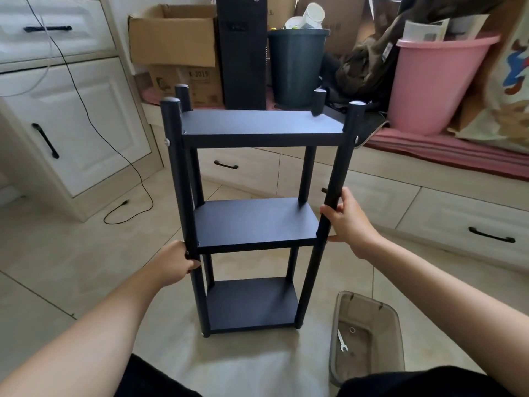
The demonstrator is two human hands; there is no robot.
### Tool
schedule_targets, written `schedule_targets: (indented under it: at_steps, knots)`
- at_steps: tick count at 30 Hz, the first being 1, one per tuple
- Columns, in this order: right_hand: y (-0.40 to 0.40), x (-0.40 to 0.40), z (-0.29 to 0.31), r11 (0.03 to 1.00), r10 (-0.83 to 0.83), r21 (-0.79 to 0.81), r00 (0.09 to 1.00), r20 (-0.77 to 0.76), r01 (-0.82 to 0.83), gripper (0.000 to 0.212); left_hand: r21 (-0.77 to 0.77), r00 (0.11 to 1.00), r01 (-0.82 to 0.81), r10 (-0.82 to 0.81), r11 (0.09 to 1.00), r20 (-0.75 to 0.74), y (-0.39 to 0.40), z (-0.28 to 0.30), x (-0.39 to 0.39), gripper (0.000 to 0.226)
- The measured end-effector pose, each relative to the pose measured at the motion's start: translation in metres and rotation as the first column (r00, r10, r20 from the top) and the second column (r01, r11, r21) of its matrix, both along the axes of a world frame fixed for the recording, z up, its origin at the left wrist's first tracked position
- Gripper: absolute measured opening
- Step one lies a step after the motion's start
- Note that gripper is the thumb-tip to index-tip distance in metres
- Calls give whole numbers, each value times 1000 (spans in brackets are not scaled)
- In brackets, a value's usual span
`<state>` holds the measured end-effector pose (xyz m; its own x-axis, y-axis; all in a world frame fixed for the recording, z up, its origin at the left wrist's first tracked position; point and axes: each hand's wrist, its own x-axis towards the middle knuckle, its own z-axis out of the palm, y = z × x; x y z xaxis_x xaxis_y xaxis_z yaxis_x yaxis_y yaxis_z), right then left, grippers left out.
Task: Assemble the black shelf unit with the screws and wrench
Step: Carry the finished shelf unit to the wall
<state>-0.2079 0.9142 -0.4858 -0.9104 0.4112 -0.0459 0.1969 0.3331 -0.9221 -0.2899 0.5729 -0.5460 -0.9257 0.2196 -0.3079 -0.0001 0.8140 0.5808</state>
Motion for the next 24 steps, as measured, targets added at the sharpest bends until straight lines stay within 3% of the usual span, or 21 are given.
schedule_targets:
  at_steps: [7,11,15,18,24]
  knots:
    - [-7,2,-2,993,112,-44,994,8,-112,26,-31,998,-60,60,998,-6,-7,10,5,12]
    - [0,6,6,988,148,-56,984,95,-143,16,-25,996,-86,86,996,-10,0,25,10,5]
    - [6,17,21,973,229,-46,947,224,-224,16,147,987,-133,118,980,111,-11,47,21,16]
    - [6,26,33,956,293,-43,921,258,-292,28,212,994,-22,-1,977,109,-22,66,34,34]
    - [6,40,65,949,313,-46,926,211,-311,25,412,993,-59,13,909,114,-30,94,40,22]
